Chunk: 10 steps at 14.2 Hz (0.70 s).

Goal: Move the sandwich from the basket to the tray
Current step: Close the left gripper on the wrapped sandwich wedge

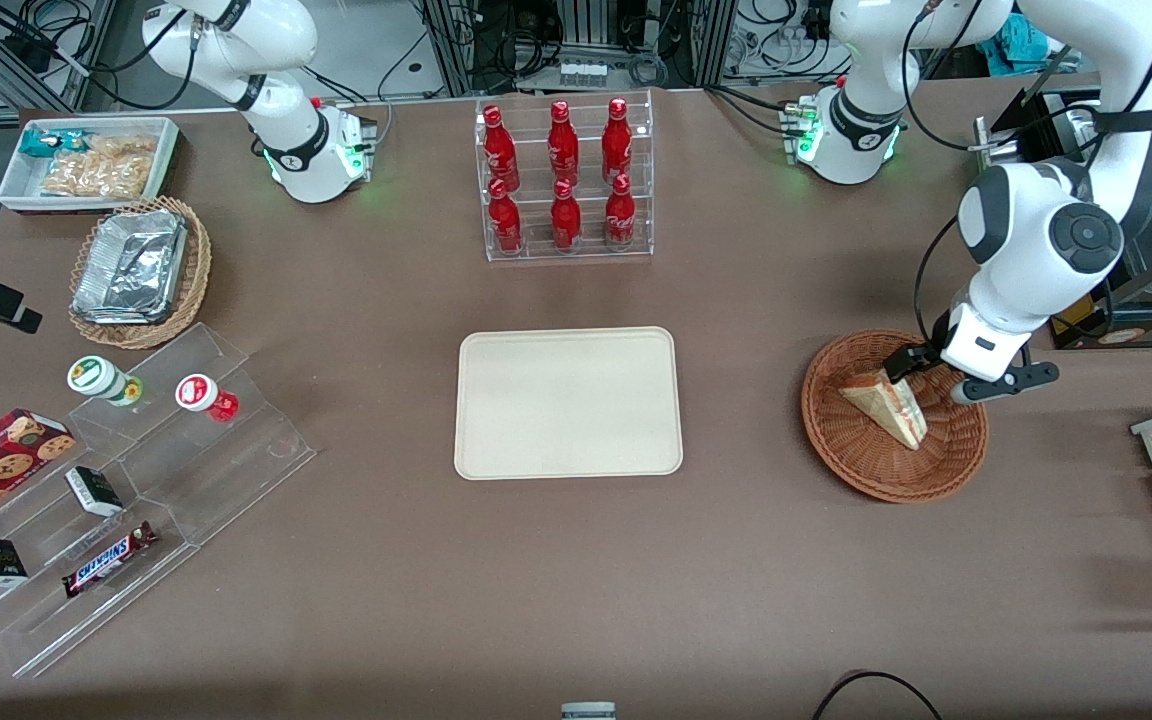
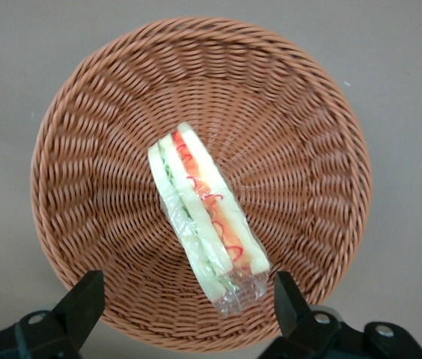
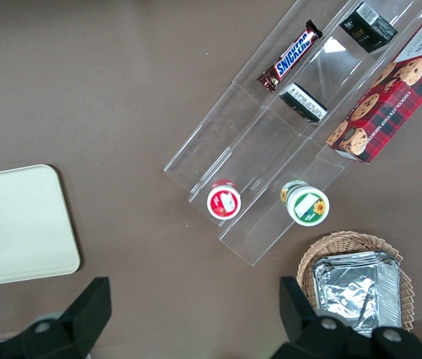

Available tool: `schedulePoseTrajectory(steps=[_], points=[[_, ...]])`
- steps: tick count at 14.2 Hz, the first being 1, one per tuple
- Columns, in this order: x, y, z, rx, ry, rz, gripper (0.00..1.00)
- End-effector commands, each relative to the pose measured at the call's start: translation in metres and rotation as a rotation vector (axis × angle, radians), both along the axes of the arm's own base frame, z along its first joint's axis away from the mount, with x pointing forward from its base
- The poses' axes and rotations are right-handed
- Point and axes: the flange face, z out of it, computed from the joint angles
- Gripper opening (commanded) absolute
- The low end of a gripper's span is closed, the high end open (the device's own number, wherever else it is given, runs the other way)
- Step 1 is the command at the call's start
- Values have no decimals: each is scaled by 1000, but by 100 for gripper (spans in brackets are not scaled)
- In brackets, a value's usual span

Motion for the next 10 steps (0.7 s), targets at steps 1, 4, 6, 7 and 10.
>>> schedulePoseTrajectory(steps=[1,4,6,7,10], points=[[3,-5,-14,-3,-16,213,100],[5,-10,-29,-12,1,429,100],[10,-13,-37,-28,-21,572,100],[10,-20,-43,-29,-19,590,100],[7,-23,-62,-17,18,605,100]])
